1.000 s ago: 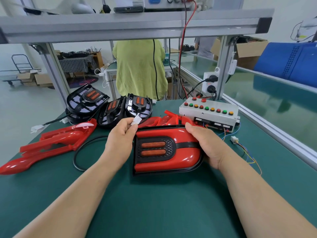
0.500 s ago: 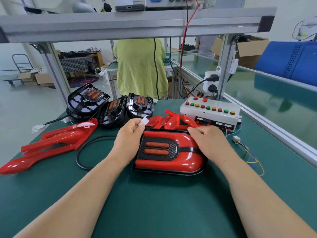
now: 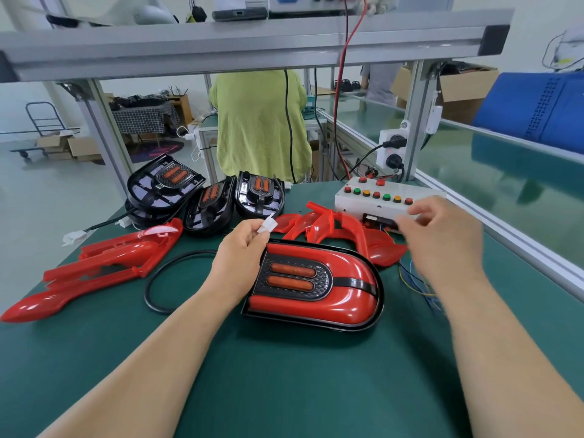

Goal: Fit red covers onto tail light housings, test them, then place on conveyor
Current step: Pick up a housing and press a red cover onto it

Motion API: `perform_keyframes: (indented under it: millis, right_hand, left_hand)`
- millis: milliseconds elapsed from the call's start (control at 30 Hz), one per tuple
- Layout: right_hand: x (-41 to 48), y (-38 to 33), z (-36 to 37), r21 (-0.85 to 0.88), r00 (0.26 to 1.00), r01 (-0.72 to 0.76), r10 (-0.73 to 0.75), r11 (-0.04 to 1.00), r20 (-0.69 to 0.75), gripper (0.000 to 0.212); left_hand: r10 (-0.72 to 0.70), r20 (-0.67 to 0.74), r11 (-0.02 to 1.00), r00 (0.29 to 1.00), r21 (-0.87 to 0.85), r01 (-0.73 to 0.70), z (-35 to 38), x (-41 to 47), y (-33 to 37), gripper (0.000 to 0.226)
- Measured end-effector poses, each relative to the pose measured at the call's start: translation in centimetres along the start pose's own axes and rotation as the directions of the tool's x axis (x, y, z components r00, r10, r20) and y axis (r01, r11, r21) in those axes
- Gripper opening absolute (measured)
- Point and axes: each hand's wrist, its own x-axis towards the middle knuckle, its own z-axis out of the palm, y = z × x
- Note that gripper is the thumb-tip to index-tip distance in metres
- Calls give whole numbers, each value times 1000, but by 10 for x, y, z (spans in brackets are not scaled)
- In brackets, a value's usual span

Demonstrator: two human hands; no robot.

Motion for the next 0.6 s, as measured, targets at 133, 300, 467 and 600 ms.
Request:
perform_keyframes:
  millis: [133,300,467,600]
  right_hand:
    - [30,29,-22,-317,988,-90,126,944,95,13]
    - [43,62,-30,-595,867,-106,367,797,337,33]
    - [39,67,-21,-647,855,-19,348,762,386,39]
    - [36,42,-24,-357,904,-72,213,931,372,24]
  left_hand:
    - [-1,5,1000,1000,1,1,0,-1,0,17]
    - [3,5,1000,1000,19,-3,0,0,-1,16]
    - [2,8,1000,1000,31,-2,-1,-1,2,19]
    - [-3,22,1000,1000,21,3,2,-3,5,19]
